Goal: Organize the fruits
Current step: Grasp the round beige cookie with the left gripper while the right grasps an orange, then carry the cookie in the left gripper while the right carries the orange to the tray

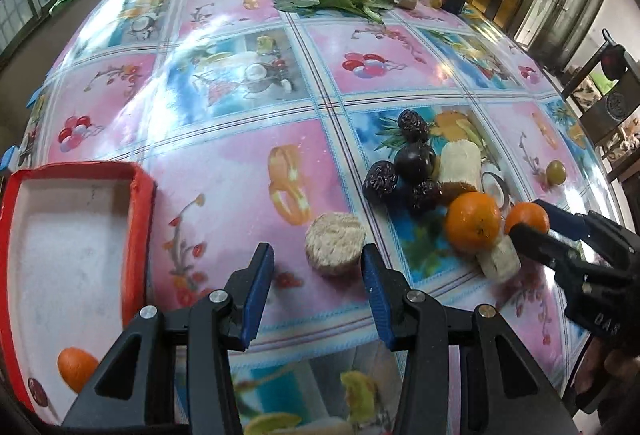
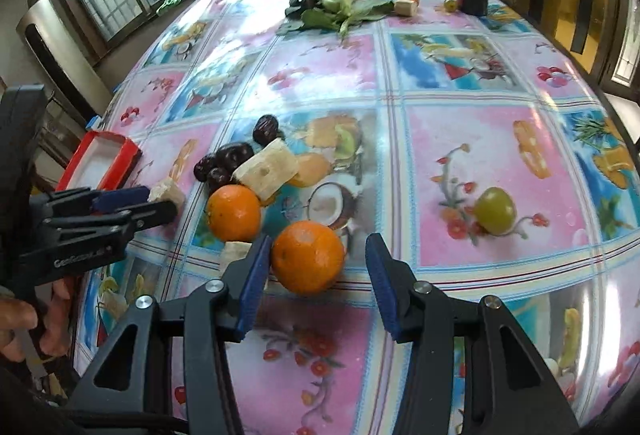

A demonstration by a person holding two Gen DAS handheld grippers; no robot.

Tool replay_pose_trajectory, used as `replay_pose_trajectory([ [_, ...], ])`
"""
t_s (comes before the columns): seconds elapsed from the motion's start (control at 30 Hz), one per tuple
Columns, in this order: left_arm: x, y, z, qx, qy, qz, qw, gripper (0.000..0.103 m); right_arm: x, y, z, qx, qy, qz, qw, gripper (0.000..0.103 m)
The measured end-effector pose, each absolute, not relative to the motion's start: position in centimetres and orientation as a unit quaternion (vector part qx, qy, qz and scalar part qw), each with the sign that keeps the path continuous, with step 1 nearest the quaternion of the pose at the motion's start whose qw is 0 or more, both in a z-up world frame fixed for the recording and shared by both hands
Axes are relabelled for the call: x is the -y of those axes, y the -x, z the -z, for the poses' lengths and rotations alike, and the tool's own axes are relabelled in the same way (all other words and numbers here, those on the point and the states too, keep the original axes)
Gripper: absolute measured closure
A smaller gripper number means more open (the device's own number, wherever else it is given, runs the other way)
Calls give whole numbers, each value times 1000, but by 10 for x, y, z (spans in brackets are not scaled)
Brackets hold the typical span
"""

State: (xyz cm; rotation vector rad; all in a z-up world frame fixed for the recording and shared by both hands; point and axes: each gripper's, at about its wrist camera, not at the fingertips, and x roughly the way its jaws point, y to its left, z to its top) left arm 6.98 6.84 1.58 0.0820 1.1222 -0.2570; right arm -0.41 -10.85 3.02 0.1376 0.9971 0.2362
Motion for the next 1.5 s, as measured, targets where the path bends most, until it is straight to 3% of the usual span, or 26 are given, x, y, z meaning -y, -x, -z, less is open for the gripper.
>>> replay_pose_trajectory([
  [0.07,-67,-71,-16,-523,-43,126,842,58,106,5,-29,-473,-60,-110,872,53],
  [0.17,-67,-75,-16,-517,-39,132,845,58,104,4,-29,-470,-53,-104,875,65],
  [0.3,-64,-81,-15,-513,-42,137,846,59,104,4,-29,-469,-58,-100,876,65],
  [0.4,-65,-80,-15,-511,-47,132,848,73,108,5,-29,-469,-70,-95,876,65],
  [0.83,-96,-41,-46,-510,4,128,850,73,109,25,-58,-446,-83,-96,886,65],
  [1.13,-177,17,-86,-481,17,59,875,73,36,33,-79,-428,-51,-161,888,65],
  [1.5,-267,66,-77,-481,23,-35,876,73,-97,54,-87,-417,13,-278,865,65],
])
